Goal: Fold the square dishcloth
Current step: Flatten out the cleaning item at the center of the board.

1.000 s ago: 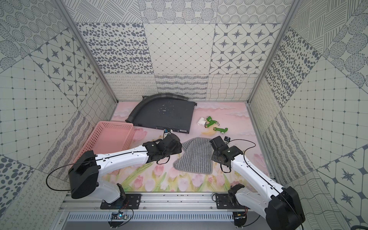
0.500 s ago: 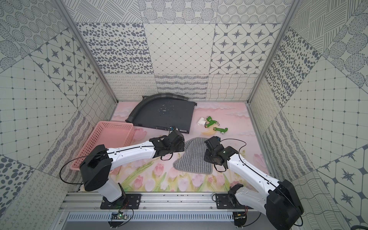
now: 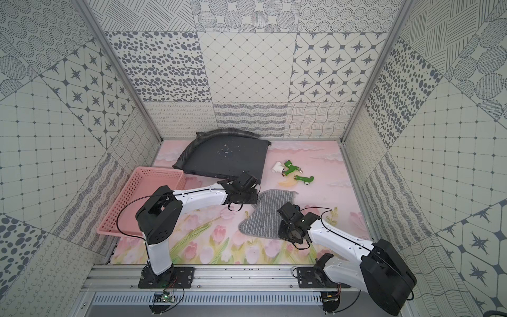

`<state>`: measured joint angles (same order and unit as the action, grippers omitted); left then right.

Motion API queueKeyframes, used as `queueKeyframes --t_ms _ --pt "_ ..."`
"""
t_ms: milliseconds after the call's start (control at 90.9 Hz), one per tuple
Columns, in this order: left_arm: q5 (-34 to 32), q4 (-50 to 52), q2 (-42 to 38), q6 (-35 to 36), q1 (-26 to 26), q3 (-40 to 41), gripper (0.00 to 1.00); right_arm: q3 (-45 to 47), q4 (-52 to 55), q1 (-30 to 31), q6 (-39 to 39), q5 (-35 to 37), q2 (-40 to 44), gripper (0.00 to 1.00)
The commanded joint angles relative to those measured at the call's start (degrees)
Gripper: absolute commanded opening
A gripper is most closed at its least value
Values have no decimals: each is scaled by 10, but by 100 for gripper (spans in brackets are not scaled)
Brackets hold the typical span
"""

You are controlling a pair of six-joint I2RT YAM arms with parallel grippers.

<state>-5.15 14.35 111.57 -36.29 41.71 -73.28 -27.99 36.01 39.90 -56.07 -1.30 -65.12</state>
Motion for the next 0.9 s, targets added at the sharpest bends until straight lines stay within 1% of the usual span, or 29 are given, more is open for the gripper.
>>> queueKeyframes --t_ms 0,121,198,264,319,396,451,484,561,627,891 --pt "63 17 35 34 -13 -24 52 8 -13 2 -29 9 -4 13" --pt "64 20 56 35 -13 -36 50 8 -13 0 -38 34 -17 13" --pt "59 22 61 34 -14 -37 45 7 -12 -6 -40 44 -26 12" --pt "52 24 61 33 -15 -33 35 9 -12 -16 -42 46 -28 11" --pt "47 25 56 33 -17 -25 24 12 -12 -25 -42 47 -24 11" --pt "39 22 43 35 -22 -9 11 19 -12 -40 -39 48 -15 11" --pt "32 18 29 37 -29 4 3 23 -12 -52 -35 49 -11 11" --pt "30 16 21 39 -34 11 0 25 -11 -60 -32 48 -8 11" --pt "27 9 2 53 -47 22 0 27 -11 -78 -21 47 -7 11" --pt "30 -1 -12 80 -54 26 0 24 -11 -88 -11 44 -11 11" --pt "0 24 -49 224 -60 -2 0 -11 -6 -109 30 47 -31 11"
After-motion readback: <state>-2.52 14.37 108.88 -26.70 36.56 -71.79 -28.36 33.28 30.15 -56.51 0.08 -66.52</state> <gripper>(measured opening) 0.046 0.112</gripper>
